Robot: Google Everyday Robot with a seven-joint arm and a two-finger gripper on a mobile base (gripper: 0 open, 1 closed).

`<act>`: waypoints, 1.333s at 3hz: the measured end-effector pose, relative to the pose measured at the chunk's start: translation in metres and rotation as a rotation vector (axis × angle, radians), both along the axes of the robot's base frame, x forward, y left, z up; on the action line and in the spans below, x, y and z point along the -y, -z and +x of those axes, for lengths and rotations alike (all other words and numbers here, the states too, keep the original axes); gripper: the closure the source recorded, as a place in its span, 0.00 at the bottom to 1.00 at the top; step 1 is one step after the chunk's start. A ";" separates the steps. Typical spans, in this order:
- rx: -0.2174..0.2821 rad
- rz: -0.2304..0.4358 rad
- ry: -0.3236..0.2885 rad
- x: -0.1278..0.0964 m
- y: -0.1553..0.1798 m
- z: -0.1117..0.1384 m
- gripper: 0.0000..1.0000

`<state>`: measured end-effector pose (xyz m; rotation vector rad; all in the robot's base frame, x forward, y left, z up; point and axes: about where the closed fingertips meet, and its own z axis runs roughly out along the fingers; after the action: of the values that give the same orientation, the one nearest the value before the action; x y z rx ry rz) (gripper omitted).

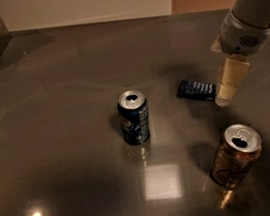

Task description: Pick rxbar blueberry

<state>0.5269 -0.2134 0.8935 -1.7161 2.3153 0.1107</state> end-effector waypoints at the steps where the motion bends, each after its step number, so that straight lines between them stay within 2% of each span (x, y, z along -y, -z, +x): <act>1: -0.041 0.003 0.007 0.005 0.028 0.008 0.00; 2: -0.074 0.005 0.004 0.001 0.058 0.017 0.00; 3: -0.079 0.007 0.002 -0.004 0.067 0.021 0.00; 4: -0.090 0.003 0.002 -0.007 0.073 0.024 0.13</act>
Offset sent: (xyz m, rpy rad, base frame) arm 0.0154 -0.0061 -0.0678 0.0063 0.0992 -0.0051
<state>0.5512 -0.2059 0.8203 -1.7409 2.3793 0.1944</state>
